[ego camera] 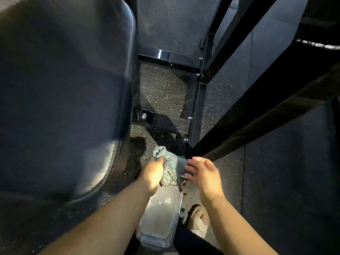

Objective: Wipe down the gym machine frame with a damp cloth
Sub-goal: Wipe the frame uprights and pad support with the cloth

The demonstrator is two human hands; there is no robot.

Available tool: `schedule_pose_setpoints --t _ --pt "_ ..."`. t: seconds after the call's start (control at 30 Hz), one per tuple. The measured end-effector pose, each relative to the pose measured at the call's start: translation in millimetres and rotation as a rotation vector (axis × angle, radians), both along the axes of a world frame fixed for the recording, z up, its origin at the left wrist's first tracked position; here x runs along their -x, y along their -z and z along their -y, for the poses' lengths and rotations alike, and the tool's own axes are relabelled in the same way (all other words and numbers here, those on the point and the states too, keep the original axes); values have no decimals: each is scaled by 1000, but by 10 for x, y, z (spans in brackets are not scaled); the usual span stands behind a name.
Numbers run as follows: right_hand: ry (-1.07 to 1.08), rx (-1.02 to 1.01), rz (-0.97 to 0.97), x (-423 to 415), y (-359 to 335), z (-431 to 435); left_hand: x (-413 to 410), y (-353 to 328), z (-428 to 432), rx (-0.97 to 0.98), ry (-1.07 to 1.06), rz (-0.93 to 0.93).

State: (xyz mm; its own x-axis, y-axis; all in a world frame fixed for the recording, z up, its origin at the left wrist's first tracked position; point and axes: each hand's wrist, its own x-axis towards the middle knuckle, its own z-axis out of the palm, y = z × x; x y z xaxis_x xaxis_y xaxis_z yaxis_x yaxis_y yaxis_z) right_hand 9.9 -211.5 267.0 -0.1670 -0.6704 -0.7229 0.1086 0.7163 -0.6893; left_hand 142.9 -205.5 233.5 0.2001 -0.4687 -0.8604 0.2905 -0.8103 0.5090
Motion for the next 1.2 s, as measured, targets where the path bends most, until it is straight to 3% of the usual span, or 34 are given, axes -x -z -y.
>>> schedule_pose_setpoints --t 0.1,0.3,0.5,0.57,0.67,0.77,0.87,0.97,1.1,1.2 --pt "304 79 -168 397 427 155 140 398 196 148 154 23" --pt "342 271 20 643 1121 620 900 989 509 412 373 -79" --pt "343 337 59 719 1435 744 1151 2184 531 191 168 -217" --pt "325 373 117 713 1431 720 1235 2696 552 224 140 -253" --pt "288 425 137 733 1494 674 1203 2167 565 360 179 -261" --pt "282 462 100 685 1503 593 1203 1793 488 631 297 -253" --pt "262 455 47 605 1268 561 1196 2015 449 418 230 -201" --pt "223 627 -115 628 1028 626 1193 2062 488 222 136 -166" --pt "168 850 -237 725 653 699 1213 1430 732 619 185 -257" --pt "151 1037 -365 747 424 634 1224 1317 667 716 176 -279"
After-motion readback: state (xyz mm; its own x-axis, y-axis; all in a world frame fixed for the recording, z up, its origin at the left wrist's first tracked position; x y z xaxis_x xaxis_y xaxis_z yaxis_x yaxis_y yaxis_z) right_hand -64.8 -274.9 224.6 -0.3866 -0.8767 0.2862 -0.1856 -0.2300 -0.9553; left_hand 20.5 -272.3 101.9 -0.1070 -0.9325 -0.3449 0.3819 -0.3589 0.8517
